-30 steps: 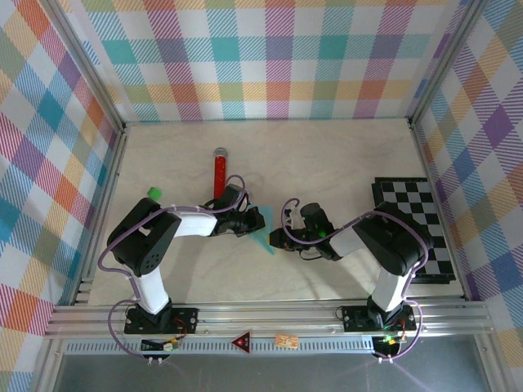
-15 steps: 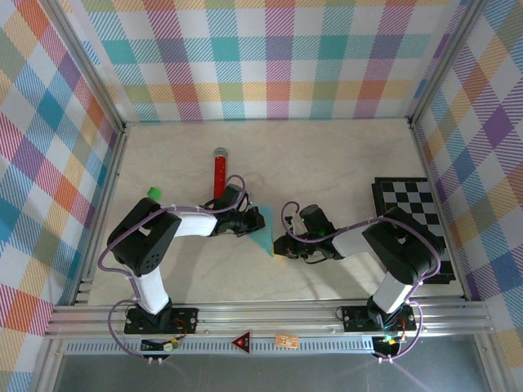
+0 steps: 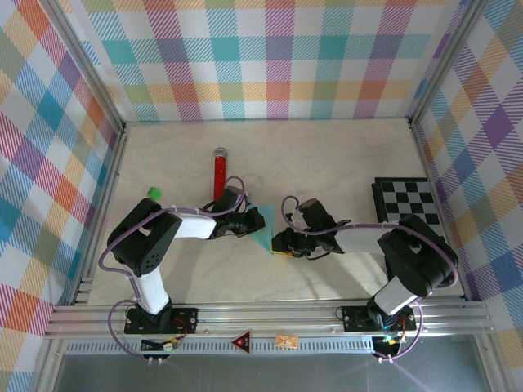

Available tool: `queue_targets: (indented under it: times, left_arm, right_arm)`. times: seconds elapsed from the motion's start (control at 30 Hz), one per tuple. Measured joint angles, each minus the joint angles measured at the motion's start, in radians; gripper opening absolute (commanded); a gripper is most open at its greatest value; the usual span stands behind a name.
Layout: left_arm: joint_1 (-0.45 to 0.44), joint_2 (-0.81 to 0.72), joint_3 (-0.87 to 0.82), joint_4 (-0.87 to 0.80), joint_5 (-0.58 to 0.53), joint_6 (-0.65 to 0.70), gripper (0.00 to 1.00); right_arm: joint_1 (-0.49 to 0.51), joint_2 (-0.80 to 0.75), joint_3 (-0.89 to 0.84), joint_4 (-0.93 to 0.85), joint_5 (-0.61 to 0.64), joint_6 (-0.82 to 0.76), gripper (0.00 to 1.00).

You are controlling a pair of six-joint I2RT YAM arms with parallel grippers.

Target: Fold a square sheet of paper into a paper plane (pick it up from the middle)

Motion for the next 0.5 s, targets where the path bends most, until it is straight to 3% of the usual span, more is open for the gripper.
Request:
queue_targets:
  times: [0.1, 0.3, 0.5]
  left_arm:
    - [0.000, 0.000, -0.006, 0.014, 0.003, 0.000, 0.06]
    - [0.000, 0.000, -0.013, 0.031, 0.003, 0.000, 0.06]
    - [0.000, 0.000, -0.016, 0.037, 0.003, 0.000, 0.06]
  right_arm:
    - [0.000, -0.044, 0.039, -0.048, 0.026, -0.003, 0.42]
    - [-0.016, 0.000, 0.129, -0.054, 0.013, 0.016, 0.14]
    - [-0.022, 0.136, 0.193, -0.017, -0.024, 0.052, 0.09]
